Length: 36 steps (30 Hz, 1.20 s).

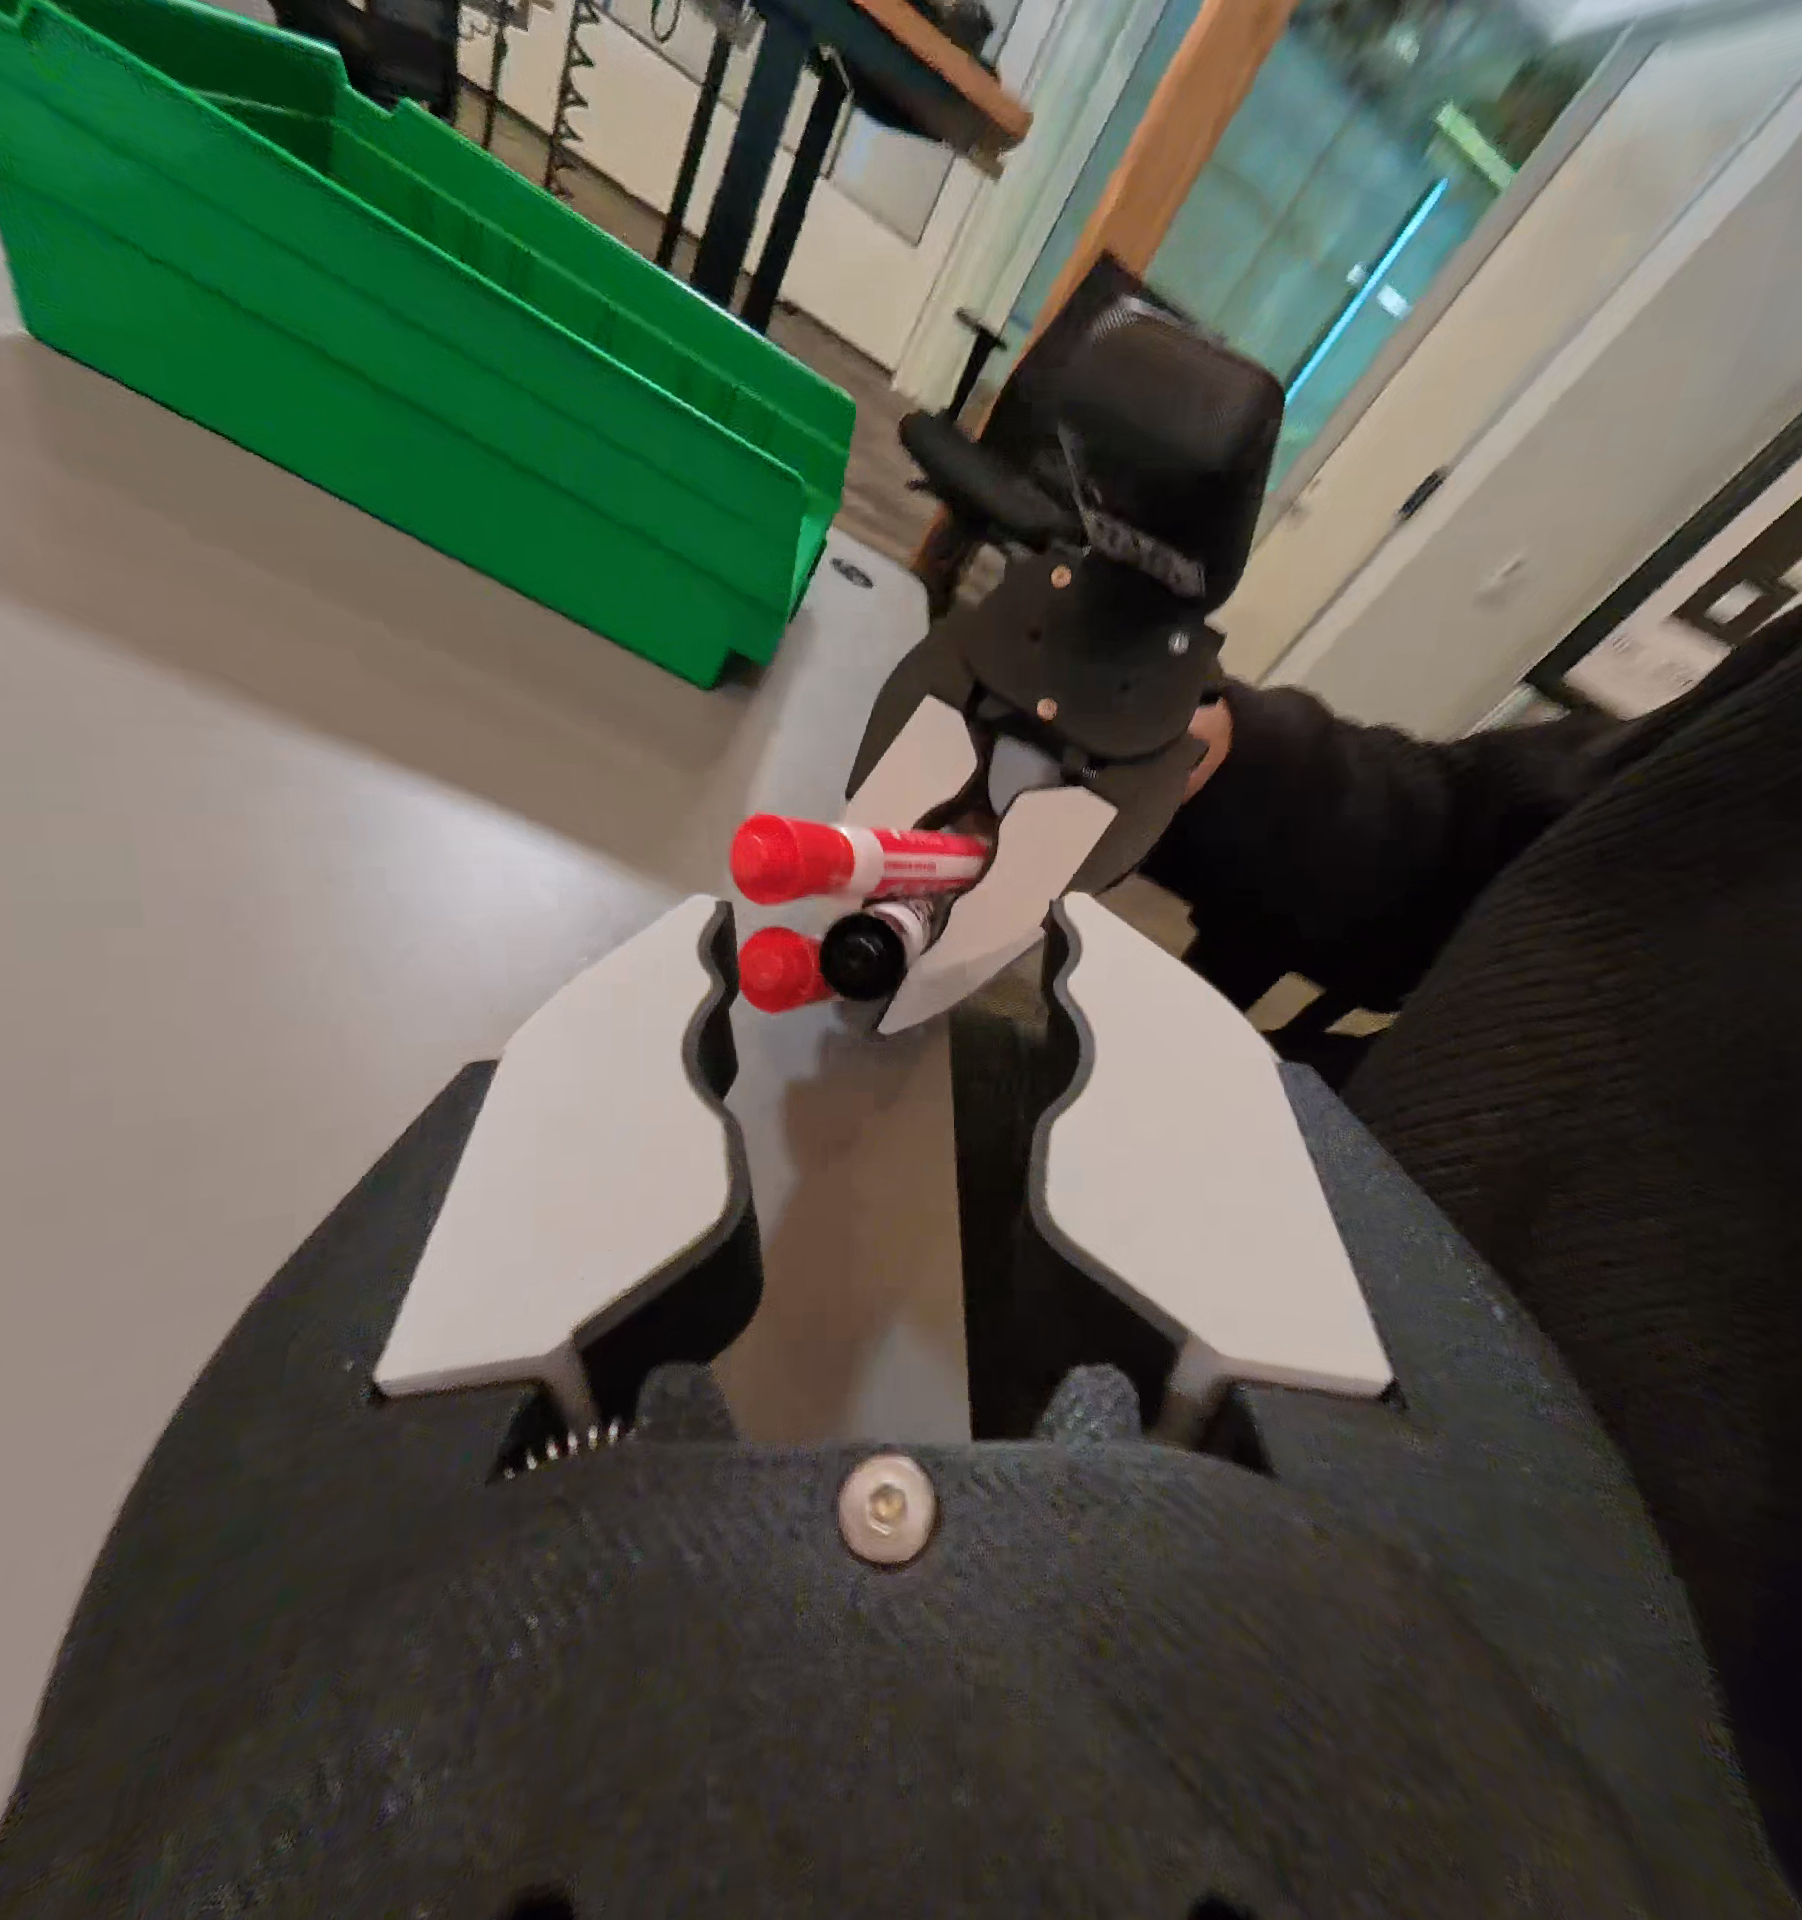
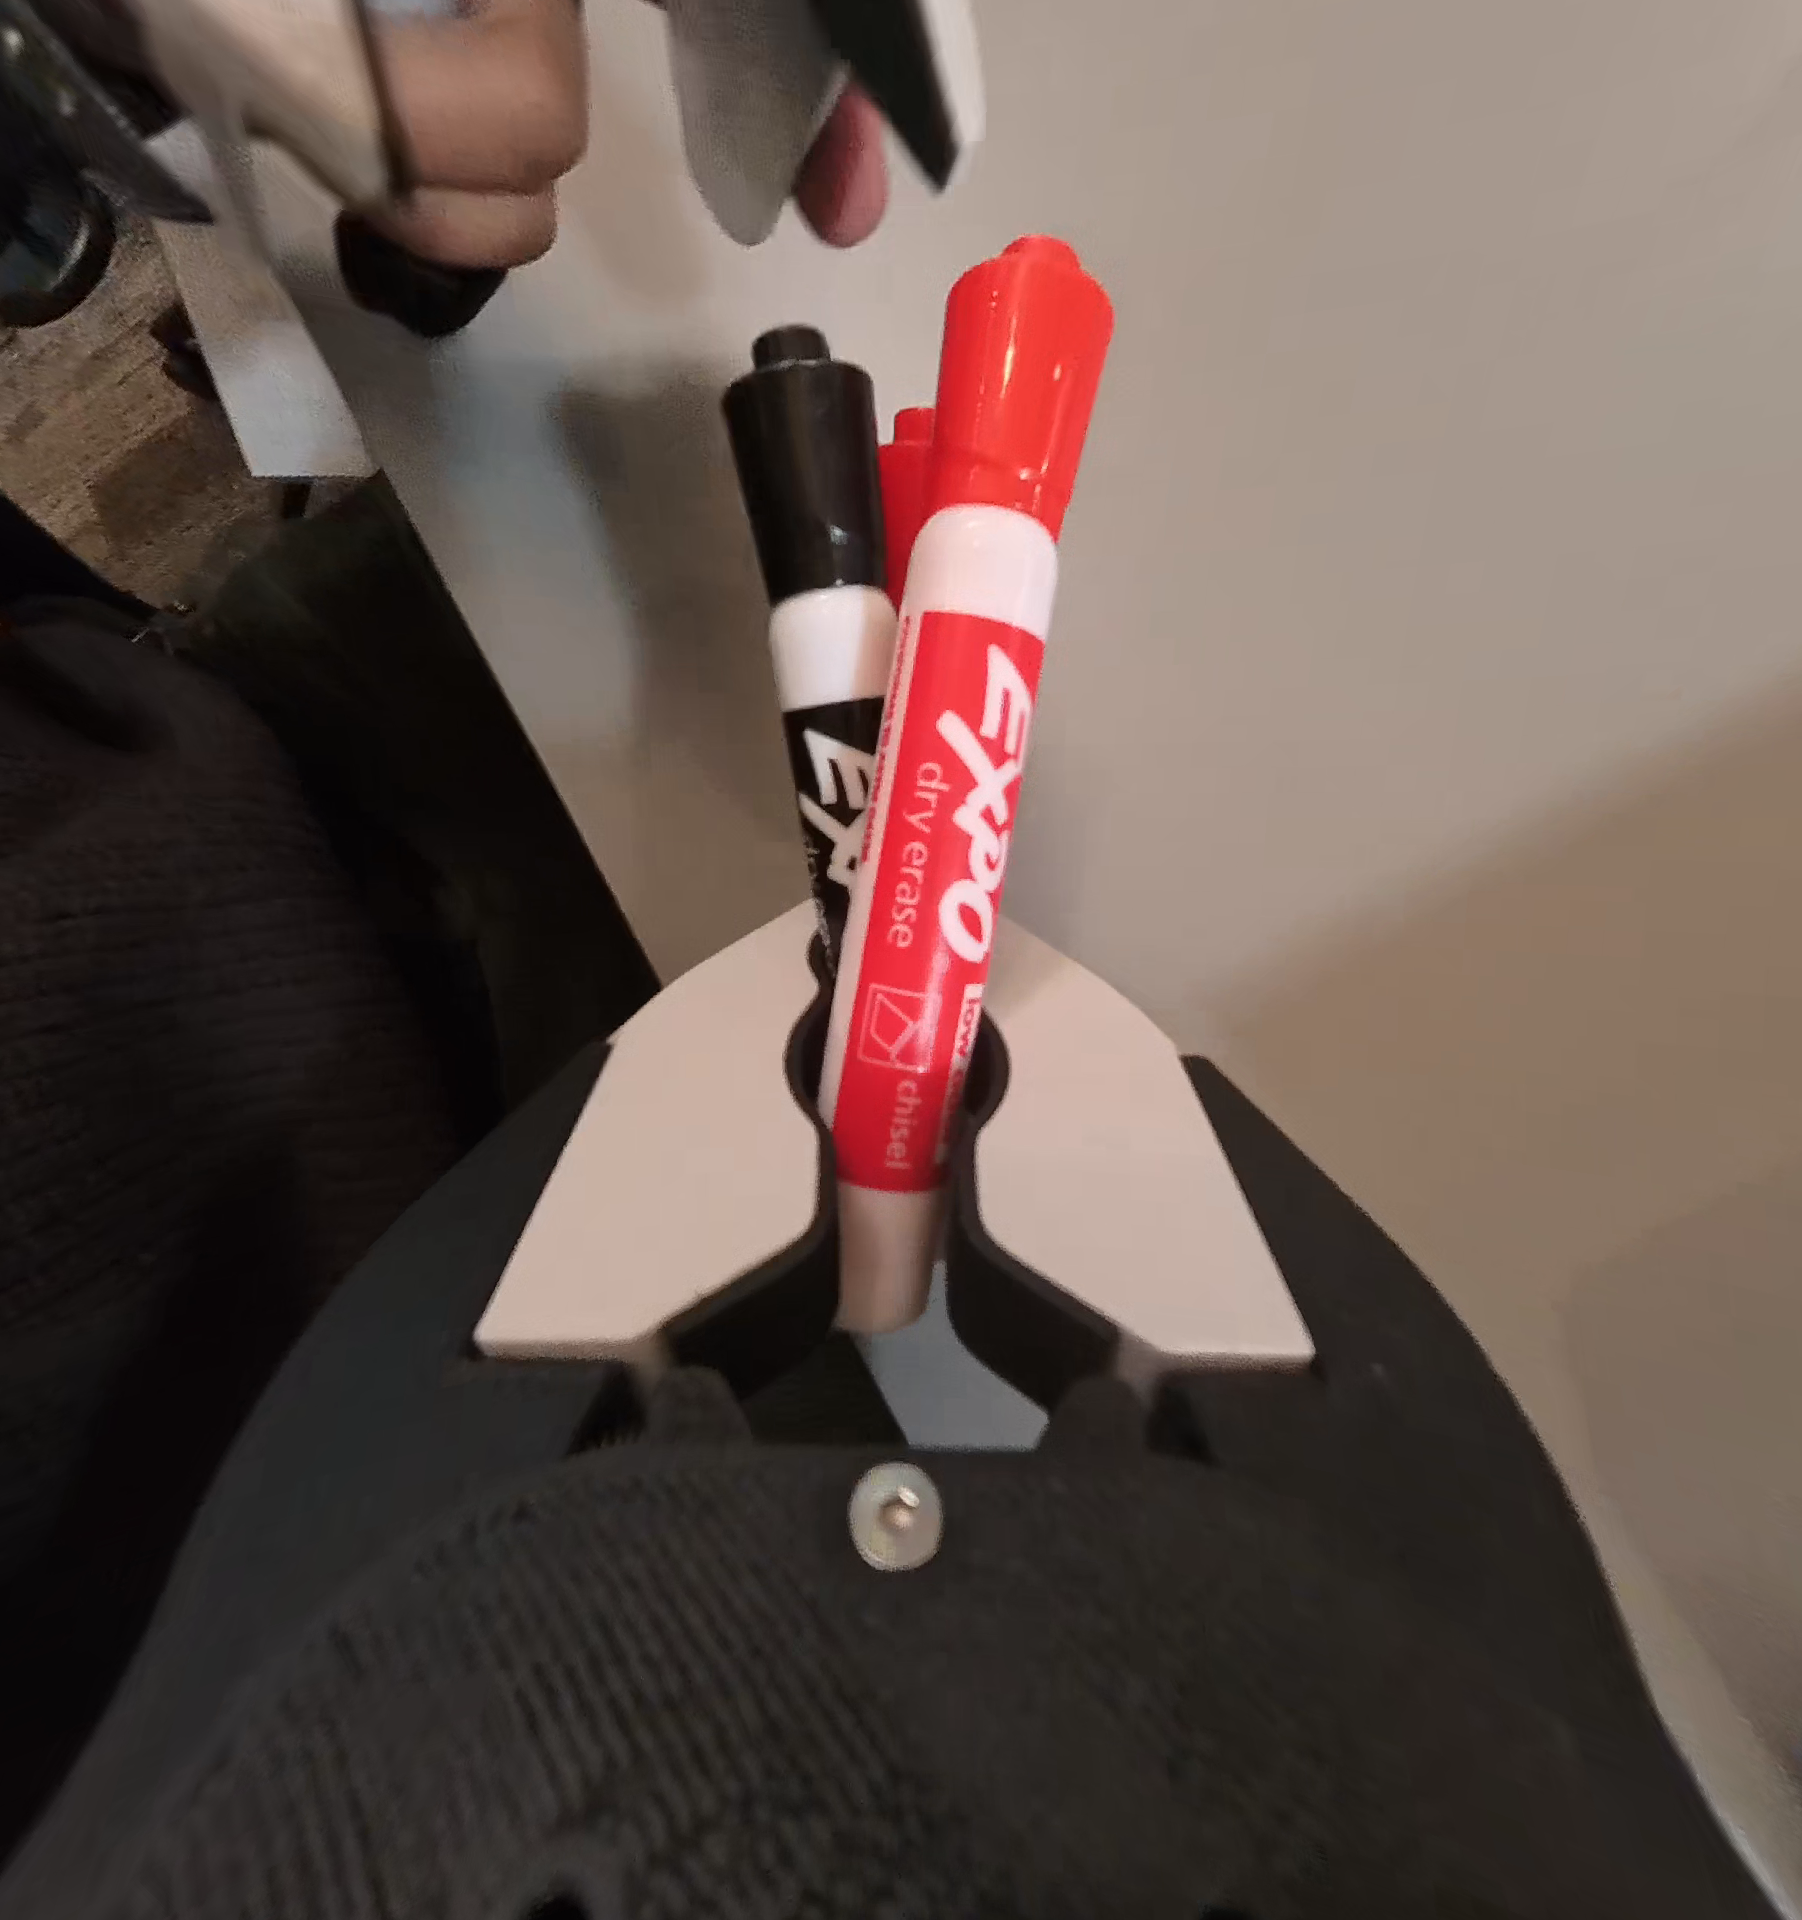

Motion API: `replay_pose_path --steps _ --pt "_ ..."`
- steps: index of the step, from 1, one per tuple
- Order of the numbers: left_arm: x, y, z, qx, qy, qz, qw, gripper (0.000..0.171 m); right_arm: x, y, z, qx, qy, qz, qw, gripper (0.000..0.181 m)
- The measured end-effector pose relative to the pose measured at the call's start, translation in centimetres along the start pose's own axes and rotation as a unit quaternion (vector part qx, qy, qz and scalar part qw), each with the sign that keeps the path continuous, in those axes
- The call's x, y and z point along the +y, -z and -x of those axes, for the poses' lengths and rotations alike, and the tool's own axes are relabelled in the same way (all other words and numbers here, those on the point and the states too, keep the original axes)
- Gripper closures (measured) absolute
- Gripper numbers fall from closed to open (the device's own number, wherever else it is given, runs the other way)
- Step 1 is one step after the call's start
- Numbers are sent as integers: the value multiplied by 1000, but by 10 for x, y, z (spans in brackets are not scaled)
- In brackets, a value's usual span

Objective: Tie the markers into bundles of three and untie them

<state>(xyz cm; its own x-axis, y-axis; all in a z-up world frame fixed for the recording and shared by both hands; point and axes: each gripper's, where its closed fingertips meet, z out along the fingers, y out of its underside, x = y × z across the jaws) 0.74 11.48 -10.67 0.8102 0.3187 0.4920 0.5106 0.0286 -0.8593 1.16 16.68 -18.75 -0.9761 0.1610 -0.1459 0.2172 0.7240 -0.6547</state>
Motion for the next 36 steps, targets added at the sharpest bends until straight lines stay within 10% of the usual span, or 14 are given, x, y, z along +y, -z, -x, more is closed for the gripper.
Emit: replay_pose_path --steps 11,18,36 --pt "29 -12 -1 22 36 79 996 120 0 -8 25 -30 35 16 999 162" --pt "22 -15 -9 68 84 53 993 151 1 -9 29 -36 40 21 998 162" --pt "-23 9 44 -15 173 -97 980 152 10 -10 -9 1 -58 43 997 162"
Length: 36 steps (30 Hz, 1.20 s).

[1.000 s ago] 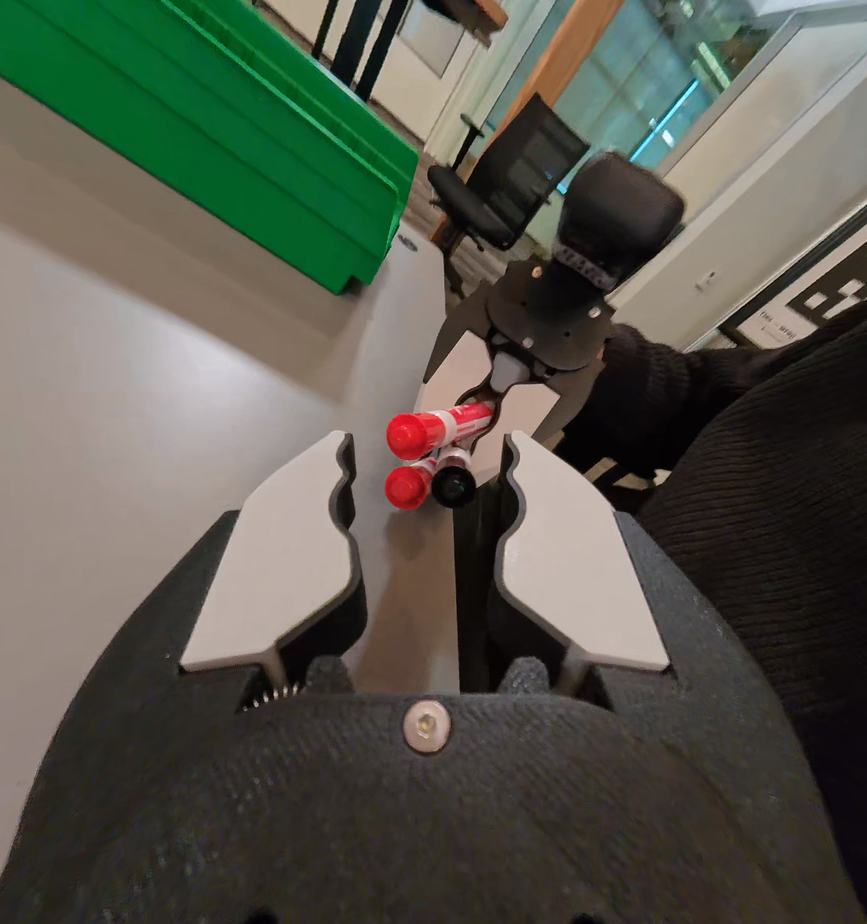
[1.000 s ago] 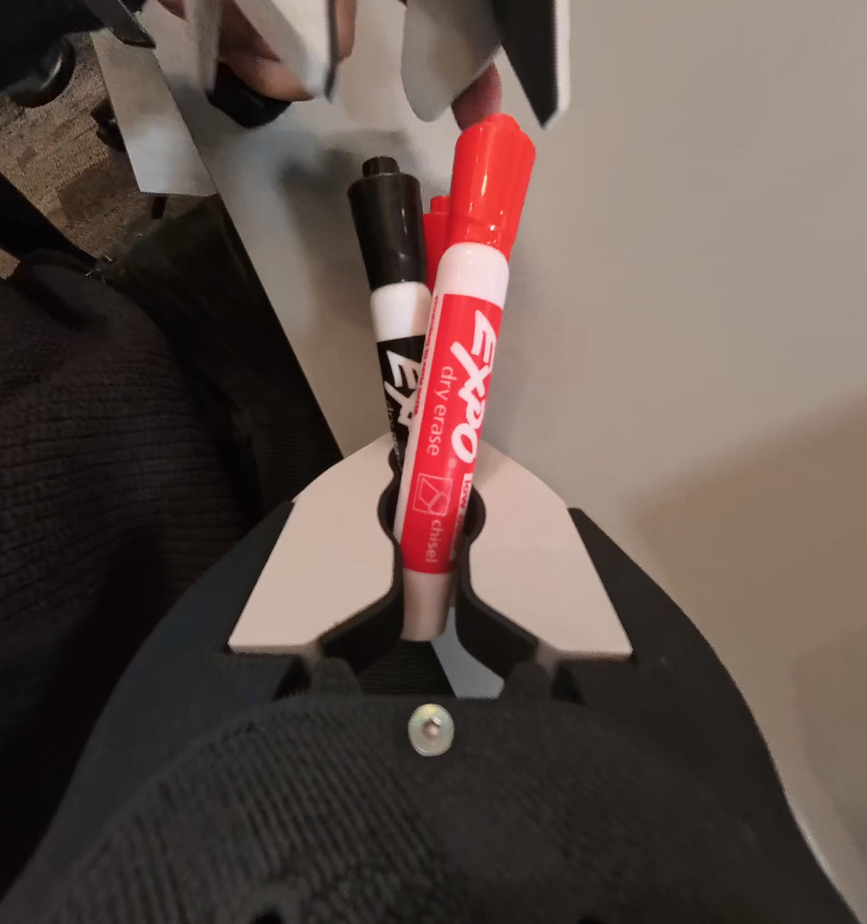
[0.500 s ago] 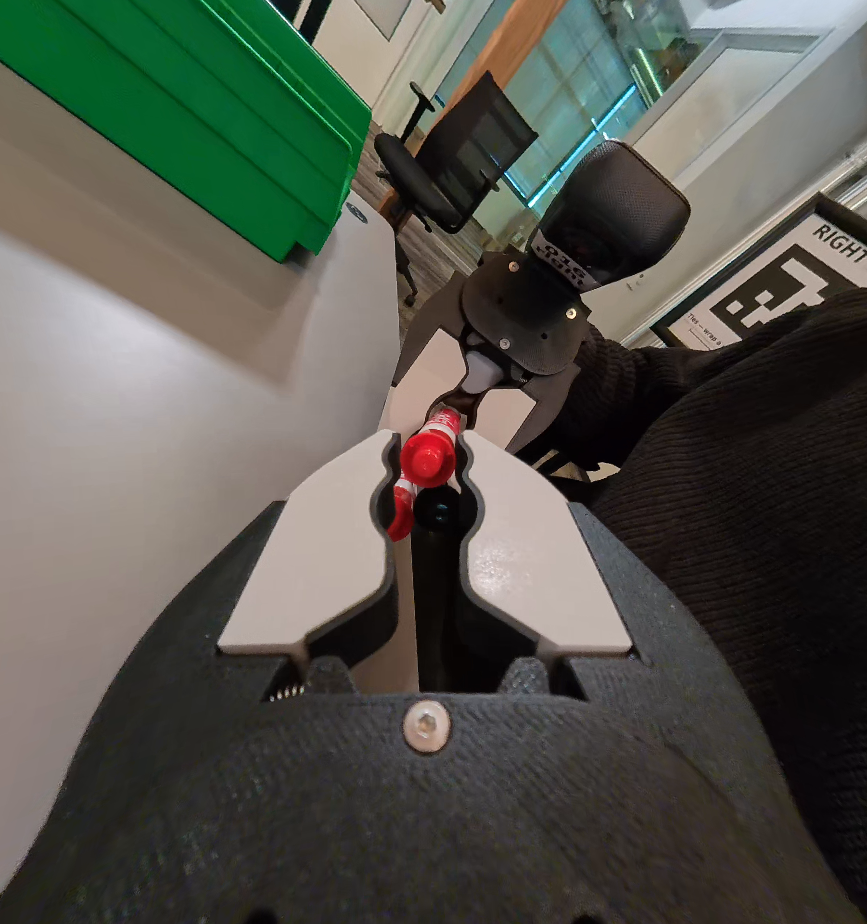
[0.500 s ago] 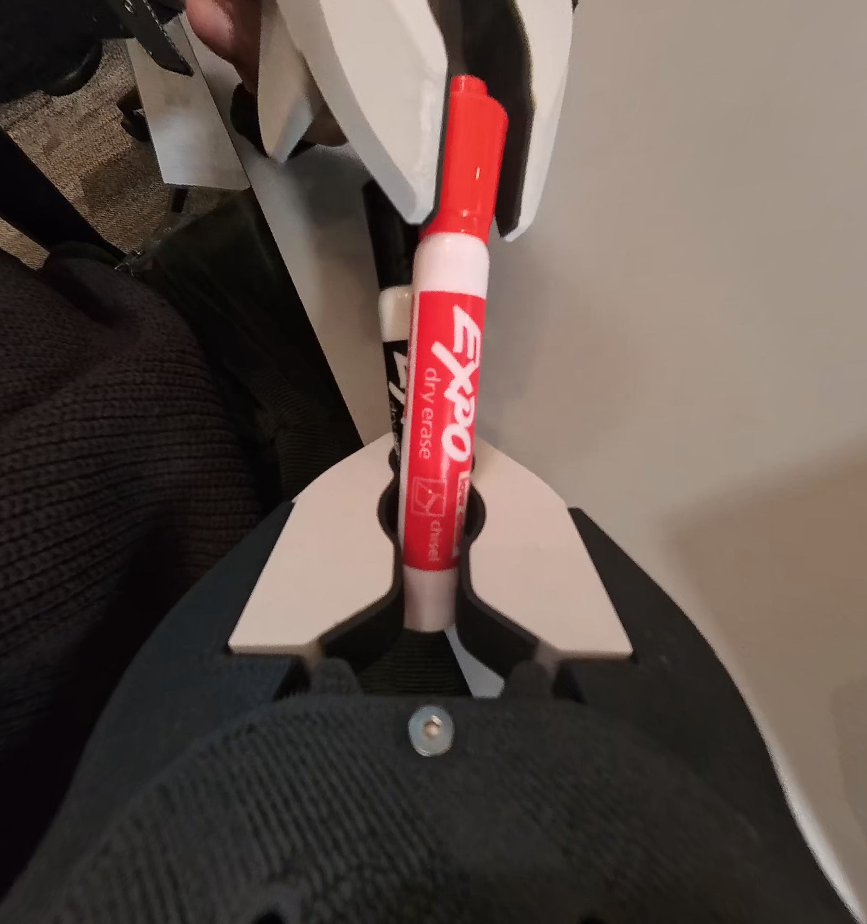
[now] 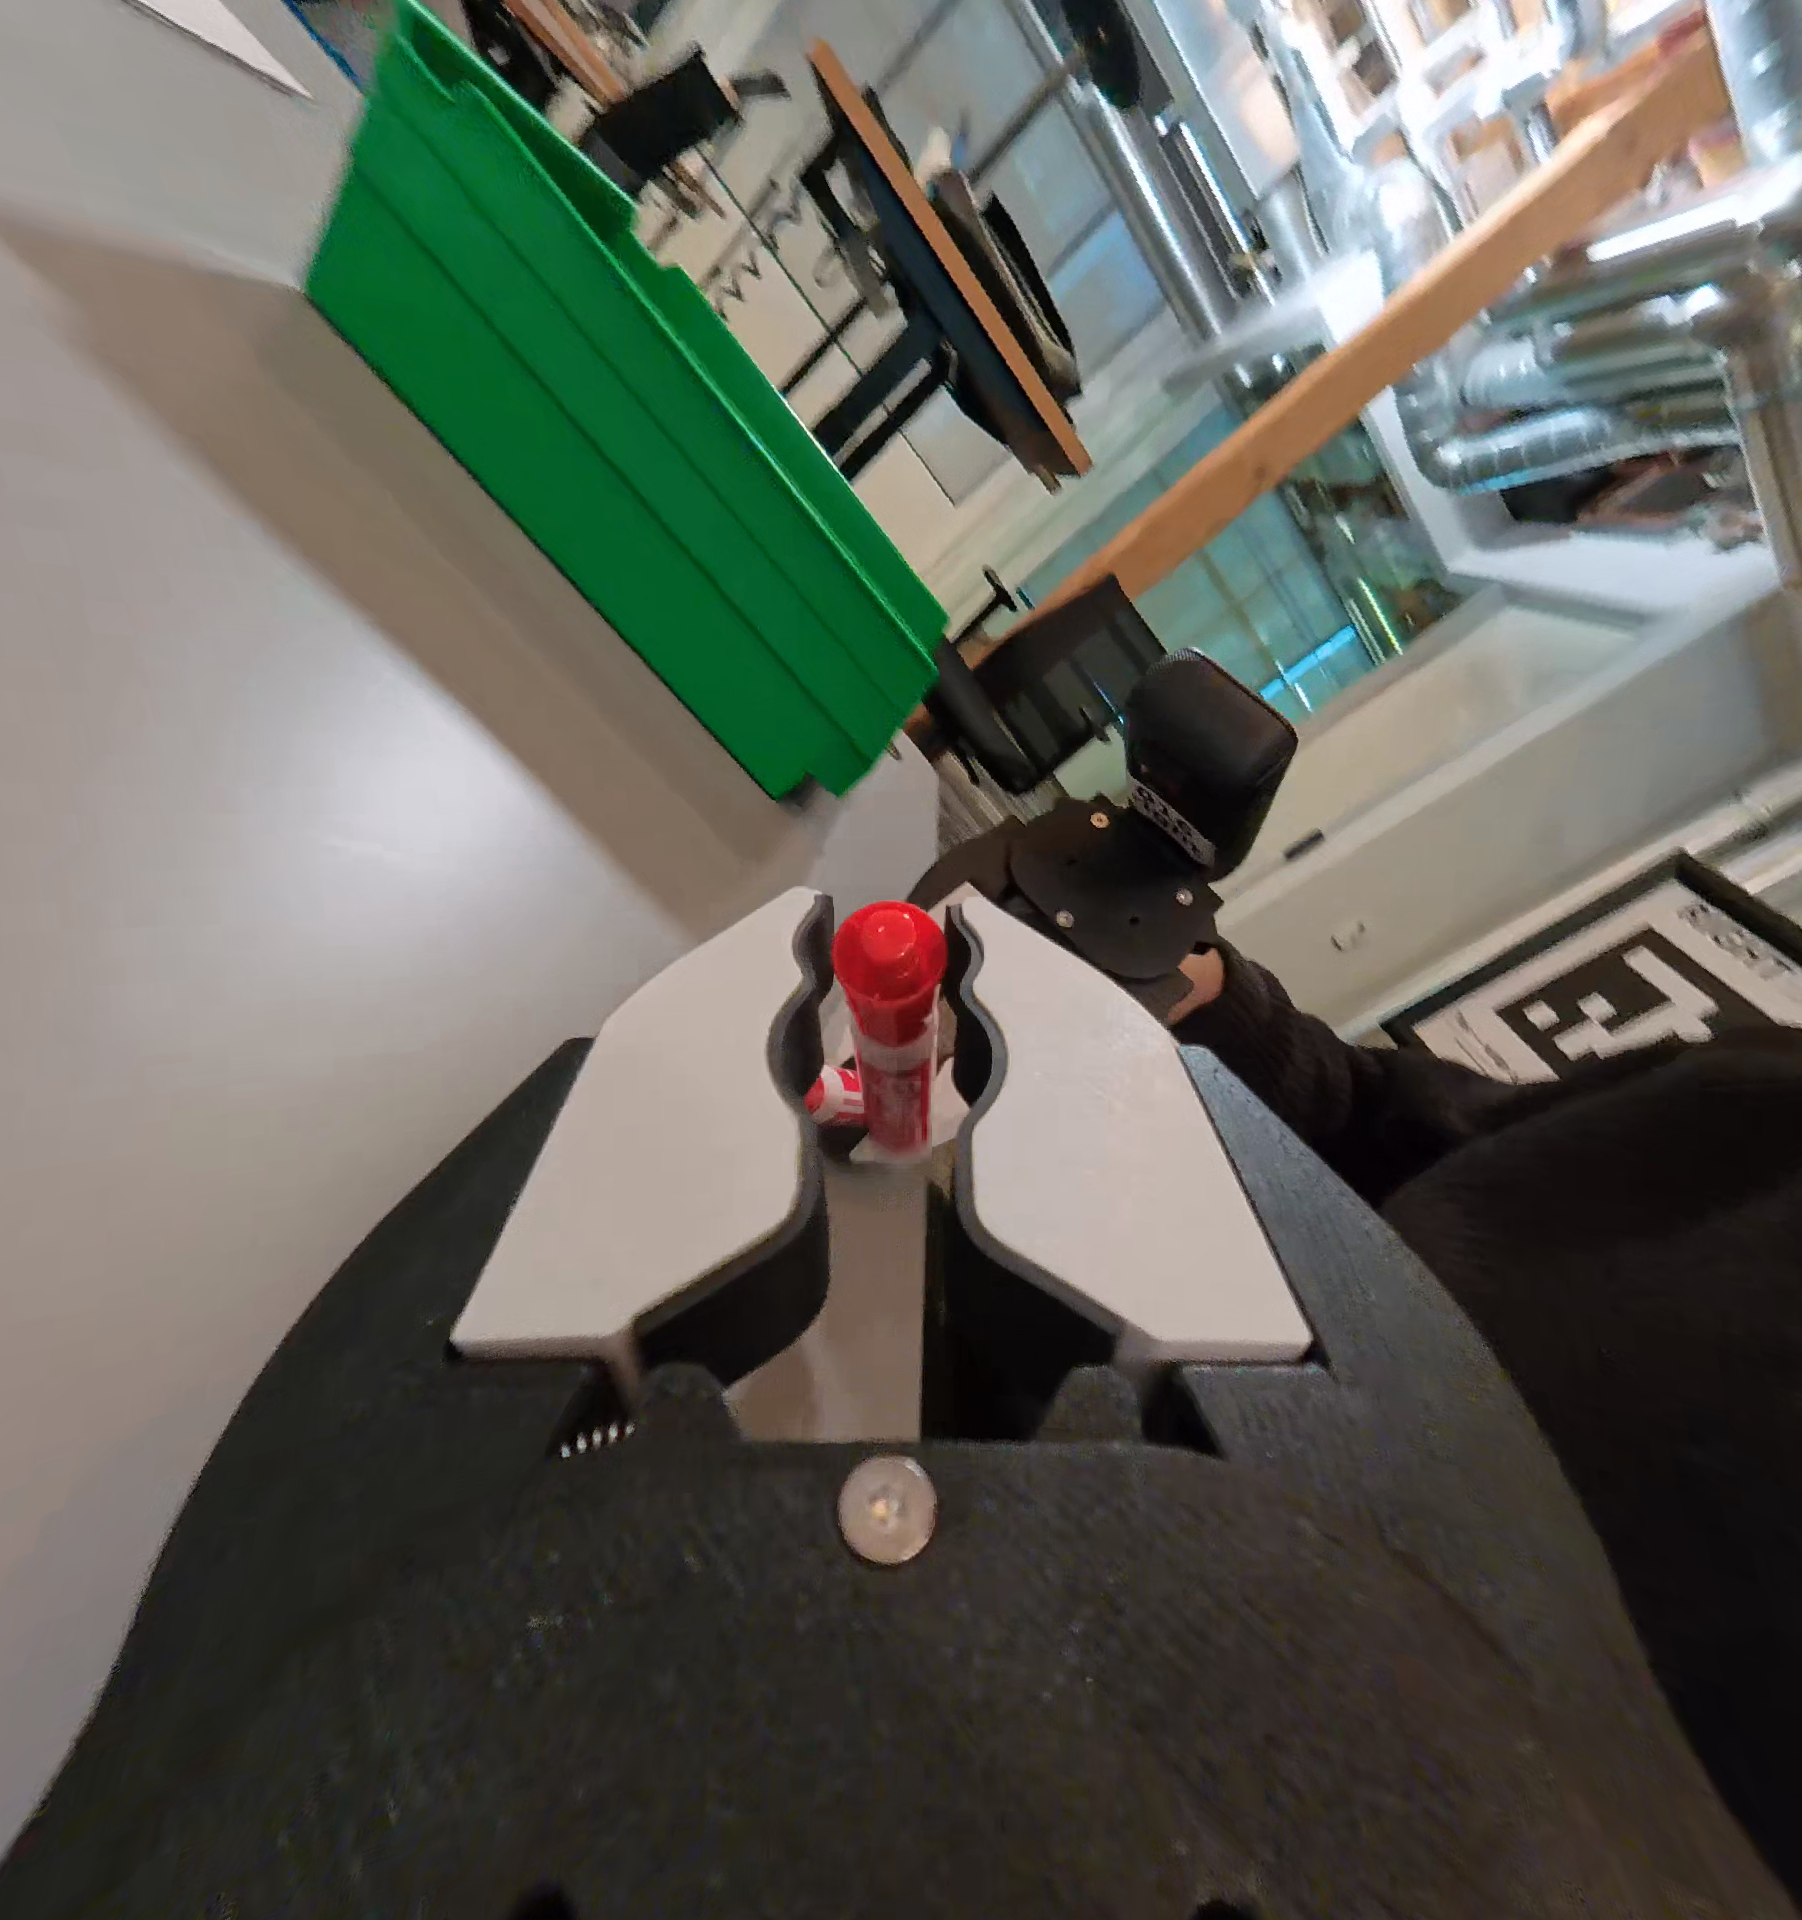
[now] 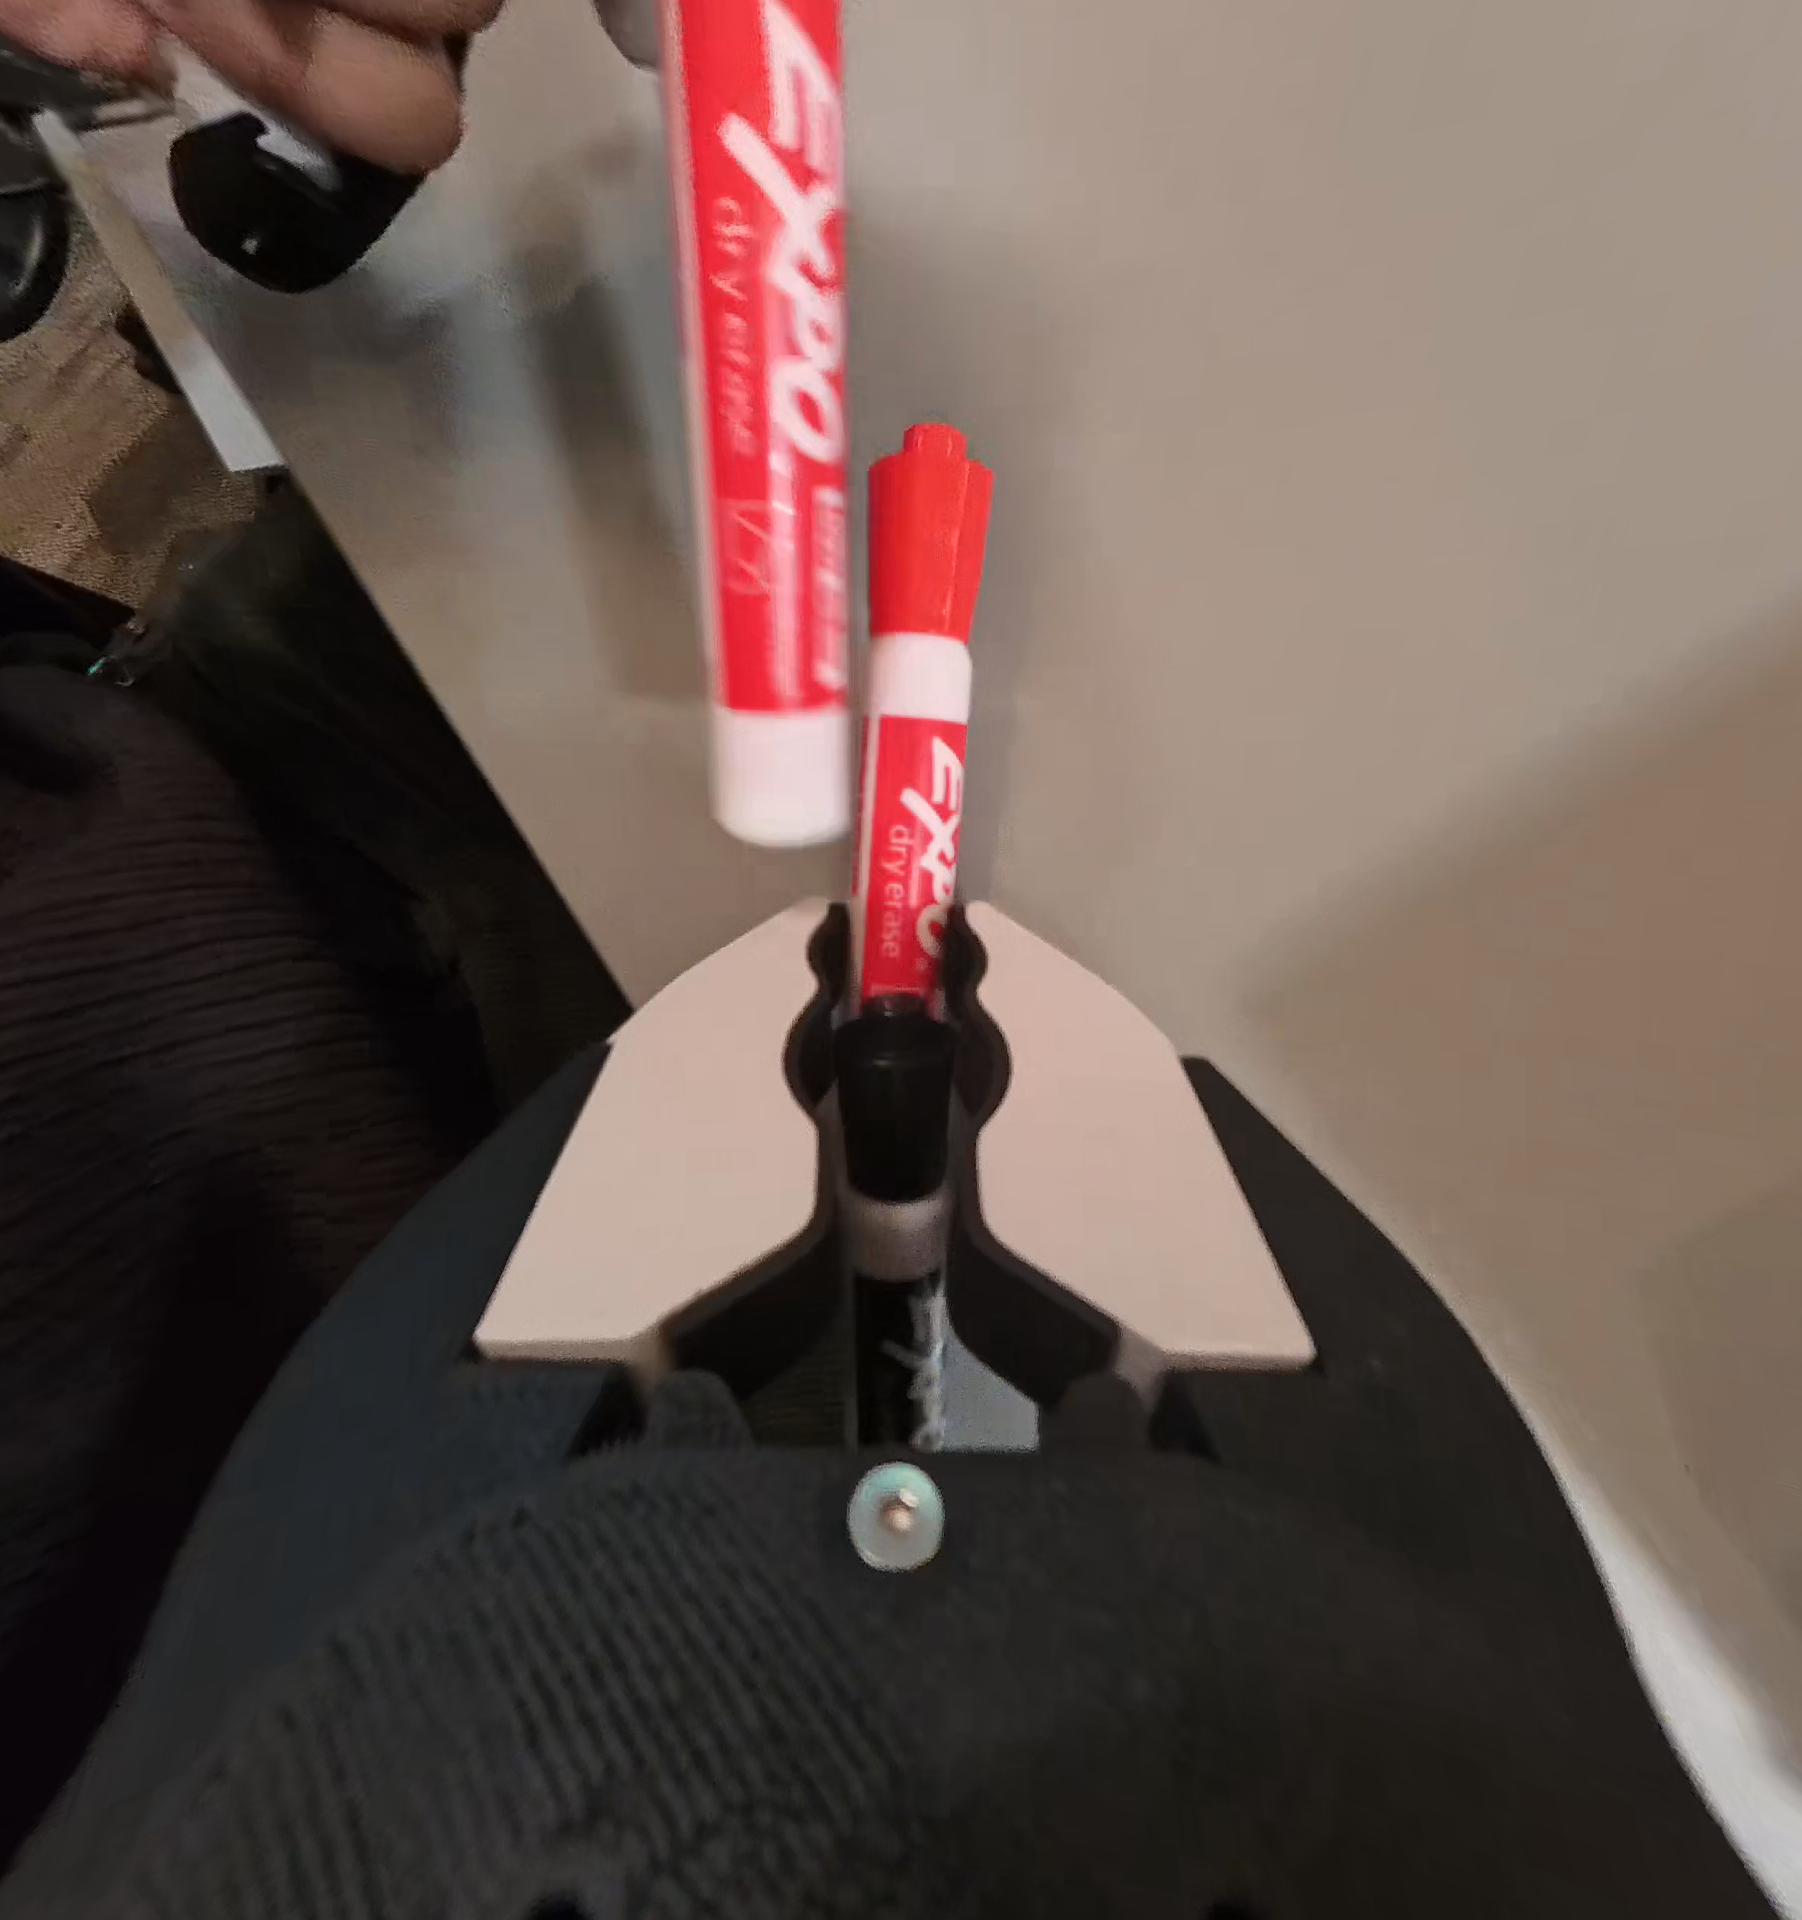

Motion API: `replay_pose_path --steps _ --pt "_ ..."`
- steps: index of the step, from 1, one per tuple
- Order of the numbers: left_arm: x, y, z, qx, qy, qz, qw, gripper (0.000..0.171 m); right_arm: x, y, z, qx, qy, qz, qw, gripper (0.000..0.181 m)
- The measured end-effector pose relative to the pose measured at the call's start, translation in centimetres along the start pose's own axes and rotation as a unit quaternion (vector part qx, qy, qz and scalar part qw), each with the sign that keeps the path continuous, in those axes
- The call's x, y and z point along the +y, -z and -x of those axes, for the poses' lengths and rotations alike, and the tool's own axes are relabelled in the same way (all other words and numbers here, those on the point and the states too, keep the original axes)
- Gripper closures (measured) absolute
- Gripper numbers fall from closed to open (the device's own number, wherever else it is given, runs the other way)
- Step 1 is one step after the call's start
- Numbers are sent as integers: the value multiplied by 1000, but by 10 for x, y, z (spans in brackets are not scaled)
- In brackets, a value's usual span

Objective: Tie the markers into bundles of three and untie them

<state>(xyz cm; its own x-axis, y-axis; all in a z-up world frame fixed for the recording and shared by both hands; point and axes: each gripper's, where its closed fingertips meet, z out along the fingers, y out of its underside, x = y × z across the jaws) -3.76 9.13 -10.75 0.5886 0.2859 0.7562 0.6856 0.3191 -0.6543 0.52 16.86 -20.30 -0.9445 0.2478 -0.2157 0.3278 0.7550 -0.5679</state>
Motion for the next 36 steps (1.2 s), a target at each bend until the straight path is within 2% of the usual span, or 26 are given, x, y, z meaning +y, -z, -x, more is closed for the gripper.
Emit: replay_pose_path --steps 3,6,12,15,18,24,28,33,36 --pt "-21 8 13 -15 18 -49 999 151 -1 1 -16 0 -7 21 1000 162" --pt "-44 20 6 4 34 -95 995 151 -11 5 -25 -1 10 34 999 162" --pt "-75 43 -10 -30 -31 -141 989 152 -38 15 -51 23 56 75 995 162" --pt "-79 47 -9 -36 -36 -147 988 151 -40 9 -71 50 71 100 991 162" --pt "-76 48 -7 -36 -31 -147 988 151 -43 12 -75 46 64 90 993 162" --pt "-82 32 -20 -23 -52 -134 989 151 -43 61 -66 50 45 27 997 162" --pt "-103 -26 -38 13 -67 -109 992 151 -16 105 -69 77 22 2 997 162" --pt "-119 -153 -67 97 -42 -62 992 151 32 162 -83 125 -35 -37 991 162" --pt "-122 -229 -69 122 -1 -38 992 151 65 190 -96 155 -75 -55 983 162"
